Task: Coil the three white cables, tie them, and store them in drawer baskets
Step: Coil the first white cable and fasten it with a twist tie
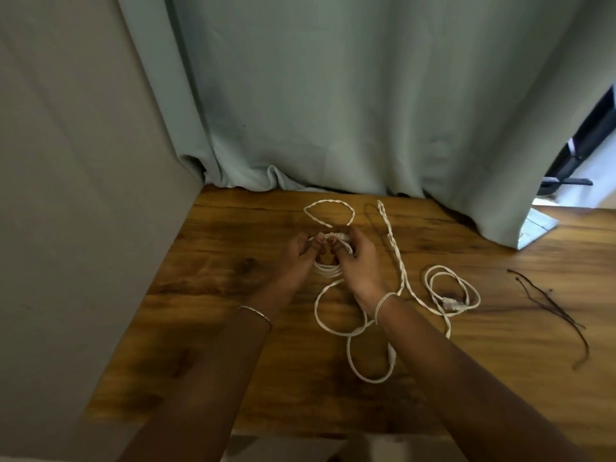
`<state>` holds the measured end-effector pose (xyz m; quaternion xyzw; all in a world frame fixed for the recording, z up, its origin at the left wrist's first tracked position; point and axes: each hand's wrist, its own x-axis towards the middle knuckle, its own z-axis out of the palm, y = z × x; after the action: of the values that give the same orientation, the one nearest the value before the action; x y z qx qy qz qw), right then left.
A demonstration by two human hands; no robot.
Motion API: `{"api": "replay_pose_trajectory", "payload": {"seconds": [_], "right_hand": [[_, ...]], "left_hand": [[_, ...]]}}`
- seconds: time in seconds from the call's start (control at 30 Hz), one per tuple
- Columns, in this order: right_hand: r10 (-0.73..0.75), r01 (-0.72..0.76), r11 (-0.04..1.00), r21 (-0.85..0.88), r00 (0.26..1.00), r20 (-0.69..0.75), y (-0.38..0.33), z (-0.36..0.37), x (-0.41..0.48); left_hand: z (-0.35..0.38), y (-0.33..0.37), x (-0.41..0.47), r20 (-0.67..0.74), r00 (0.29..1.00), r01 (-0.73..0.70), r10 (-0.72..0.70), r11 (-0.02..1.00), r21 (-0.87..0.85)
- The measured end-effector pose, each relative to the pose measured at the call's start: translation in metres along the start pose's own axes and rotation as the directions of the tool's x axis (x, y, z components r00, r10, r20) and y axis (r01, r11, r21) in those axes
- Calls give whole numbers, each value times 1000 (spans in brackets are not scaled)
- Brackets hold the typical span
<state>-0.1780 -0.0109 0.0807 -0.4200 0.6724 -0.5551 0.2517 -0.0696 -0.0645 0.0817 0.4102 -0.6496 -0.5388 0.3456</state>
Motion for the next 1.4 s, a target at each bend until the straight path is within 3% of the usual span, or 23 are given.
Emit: {"api": "replay_pose_trajectory", "payload": {"seconds": [0.27, 0.47, 0.67, 0.83, 1.0, 1.2, 1.4], "right_hand": [[-3, -6, 998, -64, 989, -150, 11, -34, -20], [98, -93, 995, 36, 980, -171, 22, -67, -33], [106, -107, 994, 8, 975, -197, 36, -105, -37], [219, -195, 969, 152, 962, -166, 53, -150, -43], [248, -212, 966, 146, 922, -298, 72, -210, -56], [215, -353, 926, -134, 785, -581, 122, -285, -67], [183, -502, 800, -329, 727, -662, 159, -337, -65]], "left_hand": [[47, 1, -6, 19, 1000, 26, -25, 998, -60], [80, -1, -16, 66, 998, 24, -24, 1000, -2], [119, 0, -16, 117, 993, 0, -2, 1000, 18], [157, 1, -20, 160, 986, 38, -36, 999, -8], [204, 4, -27, 163, 986, 35, -32, 999, -17], [253, 5, -37, 148, 988, 61, -53, 997, -52], [281, 2, -40, 126, 990, 74, -70, 997, -32]]}}
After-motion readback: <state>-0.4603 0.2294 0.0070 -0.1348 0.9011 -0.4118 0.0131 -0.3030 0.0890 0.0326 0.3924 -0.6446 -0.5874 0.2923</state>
